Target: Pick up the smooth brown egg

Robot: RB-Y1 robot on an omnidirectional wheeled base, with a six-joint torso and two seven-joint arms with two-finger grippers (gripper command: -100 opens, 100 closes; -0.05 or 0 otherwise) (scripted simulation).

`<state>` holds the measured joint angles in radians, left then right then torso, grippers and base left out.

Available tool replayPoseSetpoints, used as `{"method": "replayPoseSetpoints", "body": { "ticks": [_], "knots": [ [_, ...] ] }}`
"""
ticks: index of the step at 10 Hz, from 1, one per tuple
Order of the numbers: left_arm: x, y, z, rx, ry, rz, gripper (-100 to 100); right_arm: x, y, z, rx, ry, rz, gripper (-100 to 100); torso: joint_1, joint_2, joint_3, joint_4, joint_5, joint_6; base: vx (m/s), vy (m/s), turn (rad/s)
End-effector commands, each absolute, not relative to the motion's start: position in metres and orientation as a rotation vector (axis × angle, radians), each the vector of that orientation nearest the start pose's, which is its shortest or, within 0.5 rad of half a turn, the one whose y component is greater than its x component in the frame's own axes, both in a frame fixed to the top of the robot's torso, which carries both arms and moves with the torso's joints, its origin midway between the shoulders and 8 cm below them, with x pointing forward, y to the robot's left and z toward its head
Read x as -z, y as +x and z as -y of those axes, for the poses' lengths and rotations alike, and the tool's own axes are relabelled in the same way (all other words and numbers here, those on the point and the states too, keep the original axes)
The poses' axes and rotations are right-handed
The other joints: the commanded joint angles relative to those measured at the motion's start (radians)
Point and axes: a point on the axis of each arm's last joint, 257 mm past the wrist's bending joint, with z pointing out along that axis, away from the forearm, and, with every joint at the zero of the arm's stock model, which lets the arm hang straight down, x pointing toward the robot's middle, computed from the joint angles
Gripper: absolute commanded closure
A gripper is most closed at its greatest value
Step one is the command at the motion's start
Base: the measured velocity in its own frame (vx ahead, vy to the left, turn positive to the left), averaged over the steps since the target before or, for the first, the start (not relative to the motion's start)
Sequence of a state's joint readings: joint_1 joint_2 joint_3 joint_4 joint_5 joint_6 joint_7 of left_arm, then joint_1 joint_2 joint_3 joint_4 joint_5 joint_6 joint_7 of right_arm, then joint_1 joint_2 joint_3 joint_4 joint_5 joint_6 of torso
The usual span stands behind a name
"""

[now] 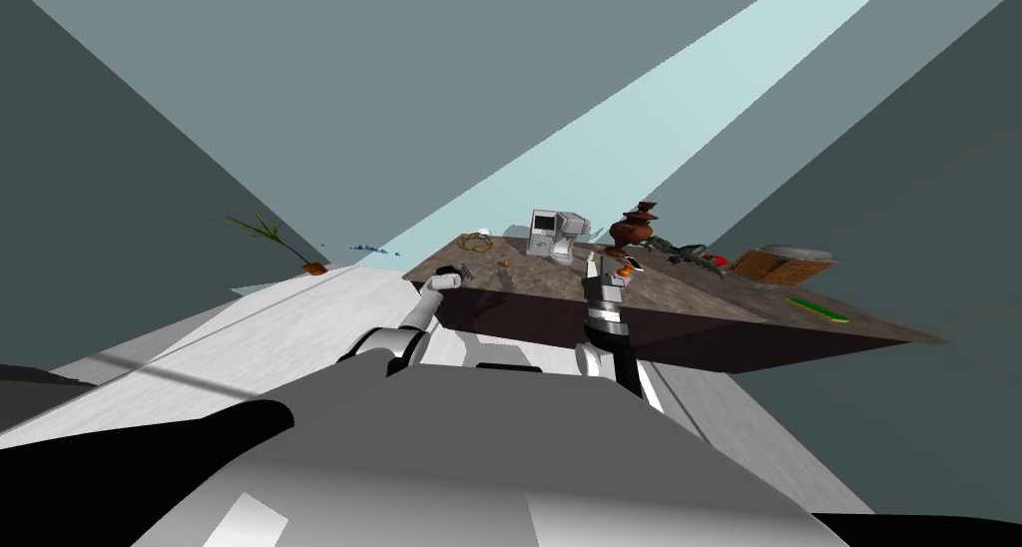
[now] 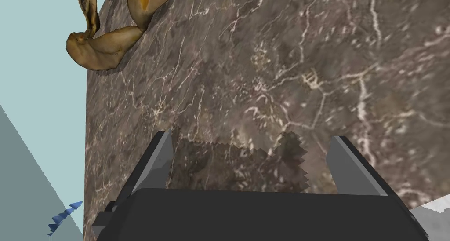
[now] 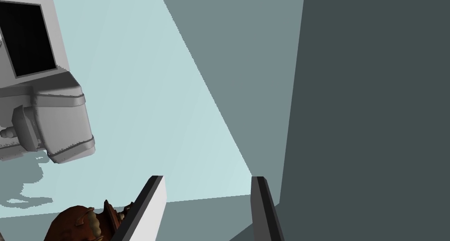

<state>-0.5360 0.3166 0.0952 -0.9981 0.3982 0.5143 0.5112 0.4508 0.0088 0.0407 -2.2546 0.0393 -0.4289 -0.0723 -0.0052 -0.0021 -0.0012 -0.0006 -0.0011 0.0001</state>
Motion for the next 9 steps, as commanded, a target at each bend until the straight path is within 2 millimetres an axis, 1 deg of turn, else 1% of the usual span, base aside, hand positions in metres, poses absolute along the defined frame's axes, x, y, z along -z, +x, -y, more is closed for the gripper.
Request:
{"method": "replayPoseSetpoints", "body": {
  "ticks": [1,2,3,4,5,6,7,8,9],
  "knots": [
    [0.299,0.644,-0.317,1.228,-2.17,-1.055,-100,-0.015,0.367,0.259,-1.39,0.715,-0.646,0,0.0,0.0,0.0,0.0,0.0,0.0,0.004,-0.038,0.003],
    [0.292,0.652,-0.311,1.238,-2.209,-1.038,-100,-0.015,0.367,0.259,-1.39,0.715,-0.646,0,0.002,0.001,0.001,0.0,0.0,0.0,0.017,-0.067,0.044],
    [0.303,0.649,-0.314,1.214,-2.232,-1.039,-100,-0.015,0.367,0.259,-1.39,0.716,-0.646,0,0.0,0.0,0.0,0.0,0.0,0.0,0.013,-0.075,0.029],
    [0.294,0.657,-0.308,1.229,-2.265,-1.022,-100,-0.015,0.367,0.259,-1.39,0.715,-0.646,0,0.0,0.001,0.0,0.0,0.0,0.0,0.027,-0.123,0.038],
    [0.302,0.654,-0.31,1.207,-2.285,-1.023,-100,-0.015,0.367,0.259,-1.39,0.716,-0.646,0,-0.003,0.0,0.0,0.0,-0.001,0.0,0.026,-0.1,0.029],
    [0.296,0.661,-0.304,1.216,-2.321,-1.007,-100,-0.015,0.367,0.259,-1.39,0.715,-0.646,0,-0.002,0.0,0.0,0.0,-0.001,0.0,0.027,-0.098,0.033],
    [0.307,0.656,-0.306,1.187,-2.347,-1.006,-100,-0.015,0.367,0.259,-1.39,0.716,-0.646,0,-0.002,0.0,0.0,0.0,-0.001,0.0,0.03,-0.082,0.023],
    [0.301,0.662,-0.3,1.193,-2.383,-0.991,-100,-0.015,0.367,0.259,-1.39,0.715,-0.646,0,-0.001,0.0,0.0,0.0,0.0,0.0,0.038,-0.097,0.037],
    [0.309,0.658,-0.302,1.173,-2.399,-0.99,-100,-0.015,0.367,0.259,-1.39,0.716,-0.646,0,-0.002,-0.001,0.0,0.0,0.0,0.0,0.045,-0.084,0.018]
  ]
}}
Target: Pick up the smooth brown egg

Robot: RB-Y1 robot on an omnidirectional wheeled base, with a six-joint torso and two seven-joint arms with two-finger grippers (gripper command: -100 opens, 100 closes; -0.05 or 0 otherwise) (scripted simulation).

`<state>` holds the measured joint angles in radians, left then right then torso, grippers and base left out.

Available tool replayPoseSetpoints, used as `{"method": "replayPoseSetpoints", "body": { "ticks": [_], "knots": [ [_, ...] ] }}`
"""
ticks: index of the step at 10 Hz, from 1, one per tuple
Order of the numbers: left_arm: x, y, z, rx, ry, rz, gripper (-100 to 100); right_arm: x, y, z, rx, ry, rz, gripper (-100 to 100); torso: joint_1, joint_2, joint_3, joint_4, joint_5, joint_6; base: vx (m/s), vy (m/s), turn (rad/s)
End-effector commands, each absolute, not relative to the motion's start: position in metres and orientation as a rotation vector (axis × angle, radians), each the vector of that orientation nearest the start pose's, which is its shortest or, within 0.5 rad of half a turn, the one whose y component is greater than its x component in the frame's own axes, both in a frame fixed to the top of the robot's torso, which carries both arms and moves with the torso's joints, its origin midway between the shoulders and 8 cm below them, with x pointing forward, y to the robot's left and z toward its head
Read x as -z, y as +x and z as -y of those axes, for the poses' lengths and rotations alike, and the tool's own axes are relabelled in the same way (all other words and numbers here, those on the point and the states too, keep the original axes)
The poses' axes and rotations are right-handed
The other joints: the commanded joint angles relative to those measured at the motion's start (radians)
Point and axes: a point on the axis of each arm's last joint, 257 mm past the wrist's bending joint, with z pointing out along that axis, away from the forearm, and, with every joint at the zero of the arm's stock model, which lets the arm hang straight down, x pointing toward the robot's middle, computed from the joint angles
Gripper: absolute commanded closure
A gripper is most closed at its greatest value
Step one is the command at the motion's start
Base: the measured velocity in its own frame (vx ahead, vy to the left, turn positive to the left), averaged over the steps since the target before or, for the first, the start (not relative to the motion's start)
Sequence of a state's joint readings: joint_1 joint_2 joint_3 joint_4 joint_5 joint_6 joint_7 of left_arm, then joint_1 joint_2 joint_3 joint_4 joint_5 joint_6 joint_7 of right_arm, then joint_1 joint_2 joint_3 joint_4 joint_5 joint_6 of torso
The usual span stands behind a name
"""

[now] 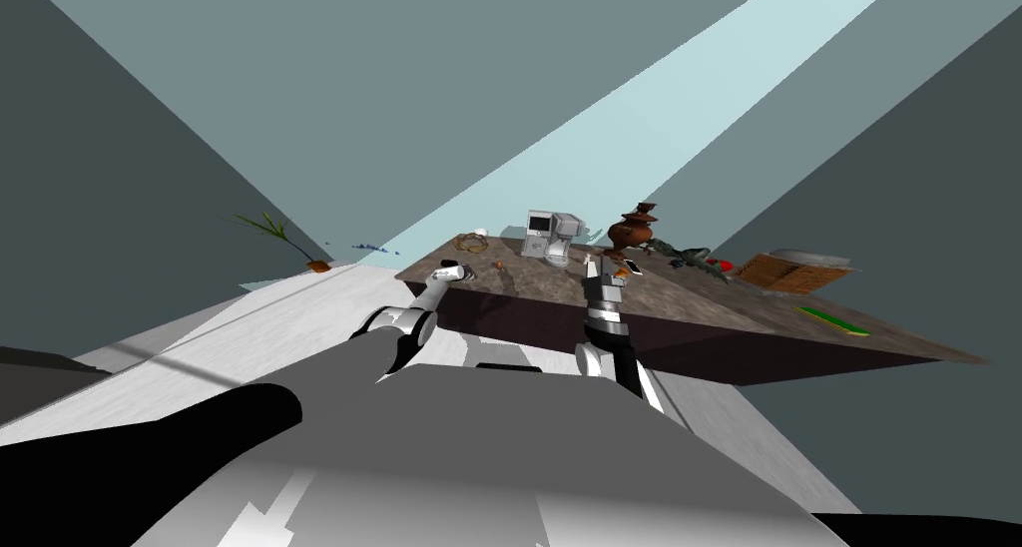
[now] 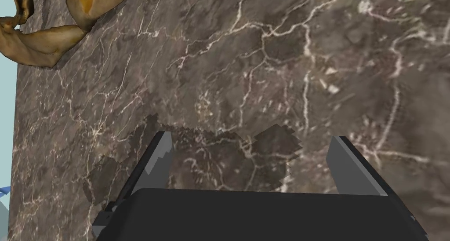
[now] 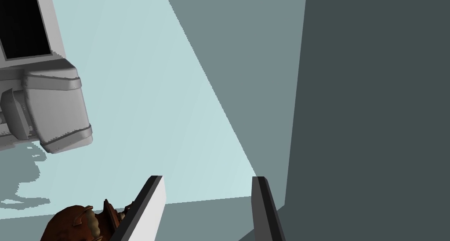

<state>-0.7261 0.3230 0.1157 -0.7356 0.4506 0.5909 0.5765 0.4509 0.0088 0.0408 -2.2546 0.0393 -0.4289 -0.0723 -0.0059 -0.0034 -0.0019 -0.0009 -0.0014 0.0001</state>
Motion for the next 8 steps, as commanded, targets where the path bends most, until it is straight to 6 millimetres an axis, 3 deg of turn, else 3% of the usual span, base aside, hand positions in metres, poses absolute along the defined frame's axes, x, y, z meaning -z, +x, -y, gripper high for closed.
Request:
{"method": "replayPoseSetpoints", "body": {
  "ticks": [1,4,8],
  "knots": [
    [0.305,0.662,-0.296,1.175,-2.436,-0.976,-100,-0.015,0.367,0.259,-1.39,0.715,-0.646,0,0.0,0.0,0.0,0.0,0.0,0.0,0.043,-0.105,0.027],
    [0.306,0.664,-0.285,1.151,-2.521,-0.949,-100,-0.015,0.367,0.259,-1.39,0.716,-0.646,0,-0.004,0.0,0.0,0.0,-0.001,0.0,0.047,-0.137,0.025],
    [0.313,0.661,-0.275,1.115,-2.602,-0.927,-100,-0.015,0.367,0.259,-1.39,0.715,-0.646,0,0.001,0.0,0.0,0.0,0.0,0.0,0.054,-0.077,0.01]
  ]
}}
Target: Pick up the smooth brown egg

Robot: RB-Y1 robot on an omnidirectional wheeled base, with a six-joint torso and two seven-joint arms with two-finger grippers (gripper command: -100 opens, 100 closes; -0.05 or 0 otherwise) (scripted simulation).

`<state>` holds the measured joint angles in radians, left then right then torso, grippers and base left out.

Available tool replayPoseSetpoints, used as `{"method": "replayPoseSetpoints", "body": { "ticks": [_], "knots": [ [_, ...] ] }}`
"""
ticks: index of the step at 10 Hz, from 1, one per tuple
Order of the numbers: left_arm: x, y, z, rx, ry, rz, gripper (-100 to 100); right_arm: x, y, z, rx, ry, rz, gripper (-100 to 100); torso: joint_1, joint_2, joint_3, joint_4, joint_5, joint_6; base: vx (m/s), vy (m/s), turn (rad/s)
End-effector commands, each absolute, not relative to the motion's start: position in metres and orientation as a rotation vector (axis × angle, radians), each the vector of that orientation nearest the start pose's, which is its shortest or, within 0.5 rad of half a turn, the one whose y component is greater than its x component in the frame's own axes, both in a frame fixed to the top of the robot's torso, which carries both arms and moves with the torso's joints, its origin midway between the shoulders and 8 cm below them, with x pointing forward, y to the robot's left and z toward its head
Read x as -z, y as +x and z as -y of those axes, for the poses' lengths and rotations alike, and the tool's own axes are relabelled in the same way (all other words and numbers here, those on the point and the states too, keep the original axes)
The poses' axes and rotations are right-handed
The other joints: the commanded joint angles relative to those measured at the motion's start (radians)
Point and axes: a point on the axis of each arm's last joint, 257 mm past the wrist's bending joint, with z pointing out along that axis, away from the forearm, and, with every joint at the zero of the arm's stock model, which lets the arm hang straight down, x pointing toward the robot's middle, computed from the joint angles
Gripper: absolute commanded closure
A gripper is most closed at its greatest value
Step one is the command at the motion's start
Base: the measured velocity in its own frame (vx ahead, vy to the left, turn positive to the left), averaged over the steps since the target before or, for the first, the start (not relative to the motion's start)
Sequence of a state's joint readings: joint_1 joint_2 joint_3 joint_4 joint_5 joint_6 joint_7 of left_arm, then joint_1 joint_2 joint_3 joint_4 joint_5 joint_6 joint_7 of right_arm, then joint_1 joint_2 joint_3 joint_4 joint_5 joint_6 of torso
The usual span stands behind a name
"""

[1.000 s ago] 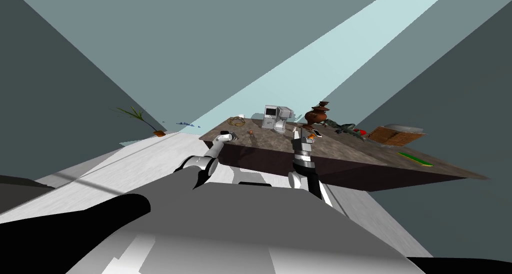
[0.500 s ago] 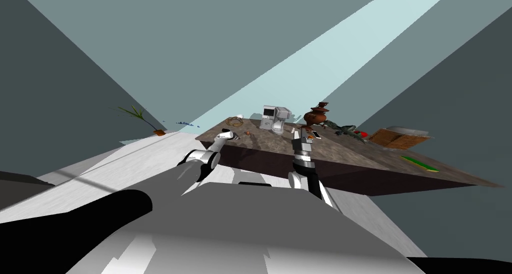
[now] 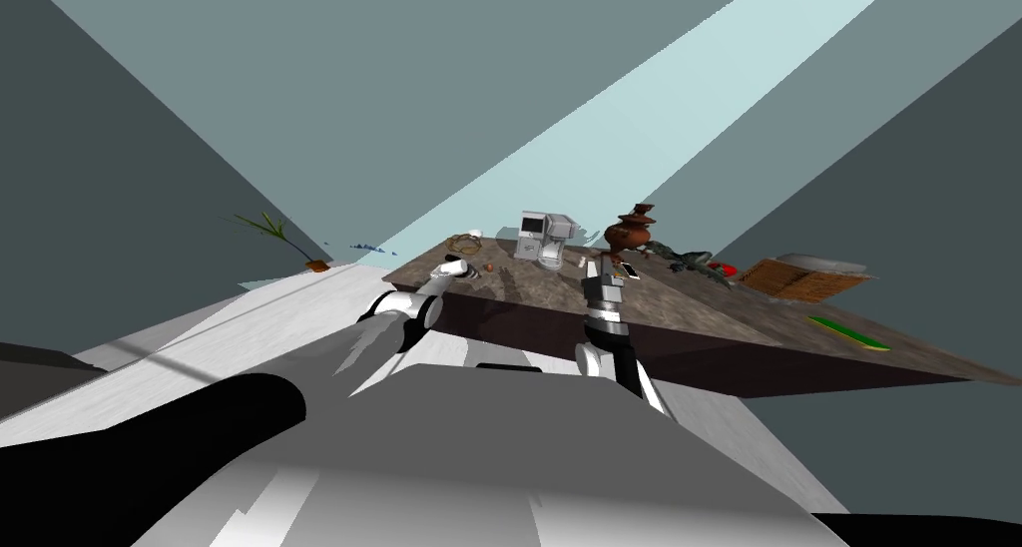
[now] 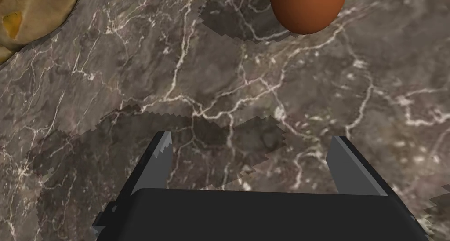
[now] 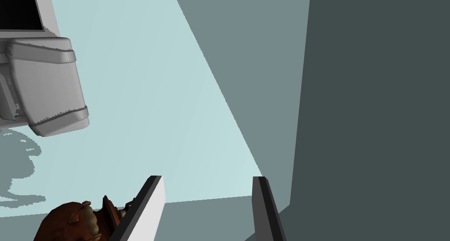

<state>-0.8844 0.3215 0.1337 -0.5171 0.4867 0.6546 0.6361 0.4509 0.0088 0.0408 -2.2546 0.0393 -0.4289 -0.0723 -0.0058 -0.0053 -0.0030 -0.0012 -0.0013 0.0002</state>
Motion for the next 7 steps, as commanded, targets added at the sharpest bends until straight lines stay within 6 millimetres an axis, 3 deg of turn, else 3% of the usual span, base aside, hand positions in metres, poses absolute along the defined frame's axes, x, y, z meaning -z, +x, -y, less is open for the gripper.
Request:
{"method": "replayPoseSetpoints", "body": {
  "ticks": [1,4,5,6,7],
  "knots": [
    [0.309,0.663,-0.269,1.117,-2.621,-0.921,-100,-0.015,0.367,0.259,-1.39,0.716,-0.646,0,0.0,0.0,0.0,0.0,0.0,0.0,0.09,-0.116,0.008],
    [0.305,0.666,-0.256,1.114,-2.663,-0.91,-100,-0.015,0.367,0.259,-1.39,0.715,-0.646,0,0.0,0.0,0.0,0.0,0.0,0.0,0.095,-0.096,-0.015],
    [0.308,0.665,-0.26,1.111,-2.654,-0.913,-100,-0.015,0.367,0.259,-1.39,0.716,-0.646,0,-0.002,-0.004,-0.002,-0.001,-0.001,0.0,0.081,-0.059,-0.004],
    [0.307,0.665,-0.259,1.112,-2.654,-0.913,0,-0.015,0.367,0.259,-1.39,0.715,-0.646,0,0.001,-0.001,-0.001,-0.001,0.0,0.0,0.012,-0.011,0.002],
    [0.312,0.659,-0.282,1.11,-2.673,-0.878,-100,-0.015,0.367,0.259,-1.39,0.715,-0.646,0,0.005,0.002,0.001,0.0,0.001,0.0,0.016,-0.05,-0.192]
  ]
}}
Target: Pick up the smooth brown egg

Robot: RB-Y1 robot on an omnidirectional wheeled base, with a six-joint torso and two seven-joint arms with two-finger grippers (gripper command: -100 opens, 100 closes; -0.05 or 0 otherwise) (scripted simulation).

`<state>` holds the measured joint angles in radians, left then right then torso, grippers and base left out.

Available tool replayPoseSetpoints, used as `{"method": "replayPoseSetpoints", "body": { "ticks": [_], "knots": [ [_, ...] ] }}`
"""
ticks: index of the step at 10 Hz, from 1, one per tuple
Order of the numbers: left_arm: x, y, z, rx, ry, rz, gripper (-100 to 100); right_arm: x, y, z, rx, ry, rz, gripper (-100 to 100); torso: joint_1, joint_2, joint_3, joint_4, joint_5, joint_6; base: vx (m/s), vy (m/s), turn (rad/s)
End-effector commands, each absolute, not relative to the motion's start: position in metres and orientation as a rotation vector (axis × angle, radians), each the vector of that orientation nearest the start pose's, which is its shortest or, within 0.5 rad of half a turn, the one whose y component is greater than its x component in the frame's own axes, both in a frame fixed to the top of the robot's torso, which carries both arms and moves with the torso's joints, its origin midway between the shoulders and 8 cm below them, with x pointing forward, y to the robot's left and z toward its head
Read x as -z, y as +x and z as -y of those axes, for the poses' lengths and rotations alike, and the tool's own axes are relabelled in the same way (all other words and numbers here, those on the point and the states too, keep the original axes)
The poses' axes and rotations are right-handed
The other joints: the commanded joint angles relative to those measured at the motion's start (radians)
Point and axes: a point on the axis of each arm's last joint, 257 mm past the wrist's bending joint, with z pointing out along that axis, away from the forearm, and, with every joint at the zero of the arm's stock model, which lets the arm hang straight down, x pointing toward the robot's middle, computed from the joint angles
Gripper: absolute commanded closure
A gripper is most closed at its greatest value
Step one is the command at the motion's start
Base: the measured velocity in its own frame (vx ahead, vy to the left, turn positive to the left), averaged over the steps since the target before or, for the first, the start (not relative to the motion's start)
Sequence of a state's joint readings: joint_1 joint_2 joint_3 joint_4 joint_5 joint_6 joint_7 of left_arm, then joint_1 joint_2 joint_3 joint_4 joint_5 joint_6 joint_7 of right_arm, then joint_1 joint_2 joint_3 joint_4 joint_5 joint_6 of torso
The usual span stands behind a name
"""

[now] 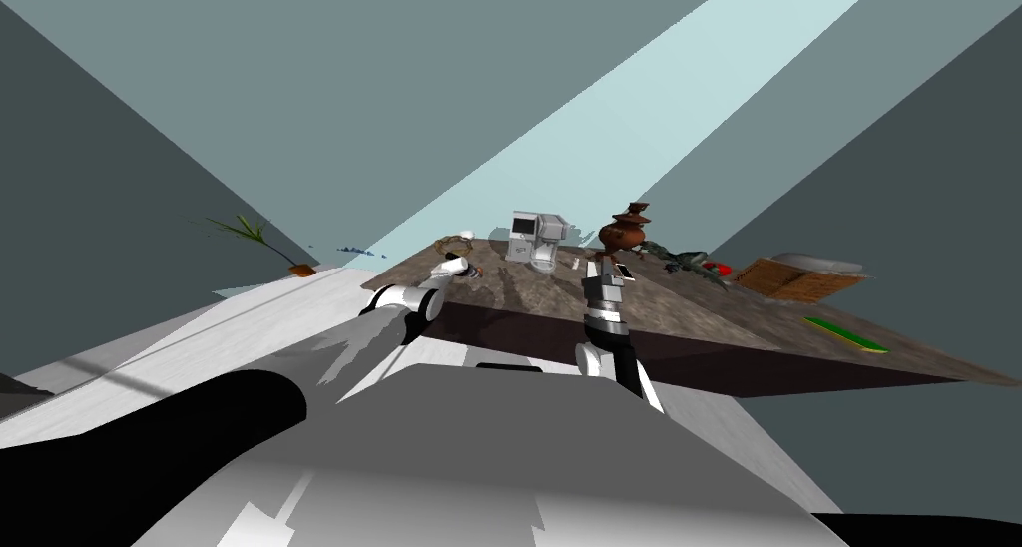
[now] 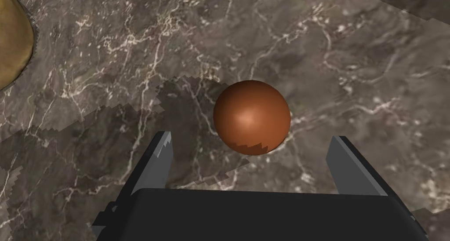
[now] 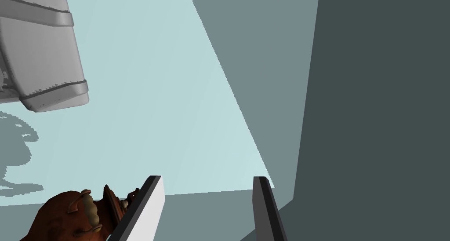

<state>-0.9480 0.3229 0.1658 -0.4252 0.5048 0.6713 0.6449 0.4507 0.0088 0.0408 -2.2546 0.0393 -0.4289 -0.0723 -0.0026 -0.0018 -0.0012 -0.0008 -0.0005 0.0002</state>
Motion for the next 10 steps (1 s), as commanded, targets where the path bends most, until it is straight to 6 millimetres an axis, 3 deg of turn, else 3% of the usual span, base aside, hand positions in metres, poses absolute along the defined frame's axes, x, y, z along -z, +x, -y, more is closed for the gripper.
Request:
{"method": "replayPoseSetpoints", "body": {
  "ticks": [1,2,3,4,5,6,7,8,9,10],
  "knots": [
    [0.312,0.659,-0.282,1.11,-2.673,-0.877,-100,-0.015,0.367,0.259,-1.39,0.715,-0.646,0,0.0,0.0,0.0,0.0,0.0,0.0,0.013,-0.055,-0.082],
    [0.317,0.651,-0.305,1.101,-2.684,-0.851,-100,-0.015,0.367,0.259,-1.39,0.715,-0.646,0,0.0,0.001,0.0,0.0,0.0,-0.001,0.013,-0.069,-0.146],
    [0.317,0.651,-0.305,1.108,-2.689,-0.841,-100,-0.015,0.367,0.259,-1.39,0.715,-0.646,0,-0.001,0.001,0.001,0.0,0.0,0.0,0.005,-0.056,-0.075],
    [0.321,0.643,-0.329,1.098,-2.695,-0.817,-100,-0.015,0.367,0.259,-1.39,0.715,-0.646,0,-0.001,0.001,0.001,0.0,0.0,0.0,0.013,-0.071,-0.168],
    [0.32,0.643,-0.33,1.106,-2.7,-0.804,-100,-0.015,0.367,0.259,-1.39,0.715,-0.646,0,-0.001,0.001,0.001,0.0,0.0,0.0,0.017,-0.049,-0.082],
    [0.326,0.632,-0.355,1.092,-2.708,-0.779,-100,-0.015,0.367,0.259,-1.39,0.715,-0.646,0,0.0,0.001,0.001,0.0,0.0,-0.001,0.021,-0.057,-0.17],
    [0.323,0.634,-0.356,1.103,-2.707,-0.768,-100,-0.015,0.367,0.259,-1.39,0.715,-0.646,0,0.0,0.001,0.001,0.0,0.0,0.0,0.012,-0.052,-0.083],
    [0.326,0.623,-0.381,1.09,-2.705,-0.747,-100,-0.015,0.367,0.259,-1.39,0.715,-0.646,0,0.0,0.001,0.001,0.0,0.0,-0.001,0.024,-0.067,-0.182],
    [0.336,0.616,-0.381,1.072,-2.737,-0.728,-100,-0.015,0.367,0.259,-1.39,0.715,-0.646,0,-0.001,0.0,0.0,0.0,-0.001,0.0,0.02,-0.052,-0.072],
    [0.325,0.623,-0.383,1.1,-2.71,-0.732,-100,-0.015,0.367,0.259,-1.39,0.715,-0.646,0,0.0,0.001,0.001,0.0,0.0,-0.001,0.003,-0.023,0.027]
  ]
}}
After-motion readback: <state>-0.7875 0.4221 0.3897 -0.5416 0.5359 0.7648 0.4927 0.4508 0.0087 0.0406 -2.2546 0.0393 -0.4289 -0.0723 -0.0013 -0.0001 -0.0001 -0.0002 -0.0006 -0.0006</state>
